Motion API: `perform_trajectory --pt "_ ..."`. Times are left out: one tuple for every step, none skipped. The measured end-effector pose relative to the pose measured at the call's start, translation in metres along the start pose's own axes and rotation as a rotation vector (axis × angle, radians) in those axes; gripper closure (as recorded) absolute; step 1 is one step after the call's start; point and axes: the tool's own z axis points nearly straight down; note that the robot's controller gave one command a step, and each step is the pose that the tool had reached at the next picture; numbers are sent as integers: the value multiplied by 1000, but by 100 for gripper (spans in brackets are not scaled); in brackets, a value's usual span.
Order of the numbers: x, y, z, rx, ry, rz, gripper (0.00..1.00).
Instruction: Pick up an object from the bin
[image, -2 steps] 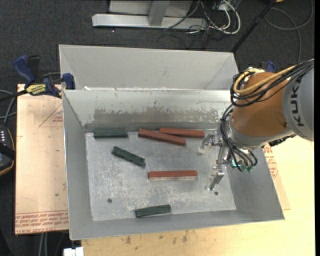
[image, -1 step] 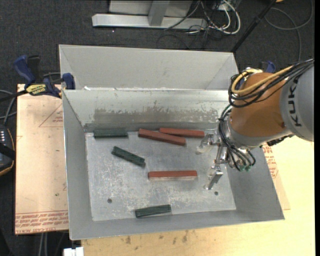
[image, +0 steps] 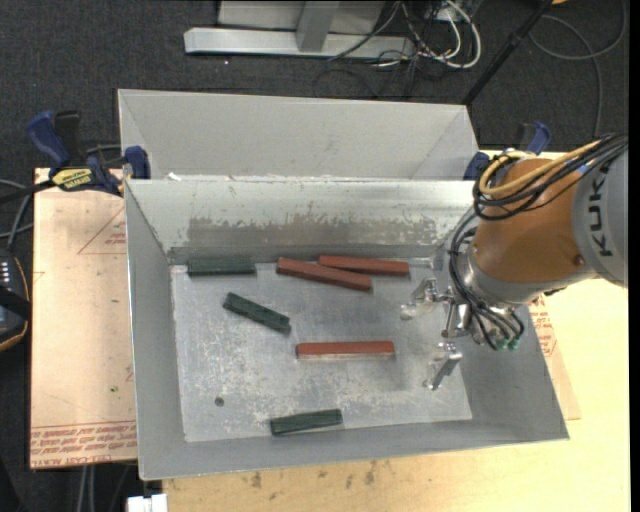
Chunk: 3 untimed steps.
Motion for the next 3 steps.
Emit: perform_trajectory --pt "-34 73 57 5 -24 -11 100" --pt "-34 73 57 6 -24 -11 100" --pt "-17 59 -69 5 -11 -29 100"
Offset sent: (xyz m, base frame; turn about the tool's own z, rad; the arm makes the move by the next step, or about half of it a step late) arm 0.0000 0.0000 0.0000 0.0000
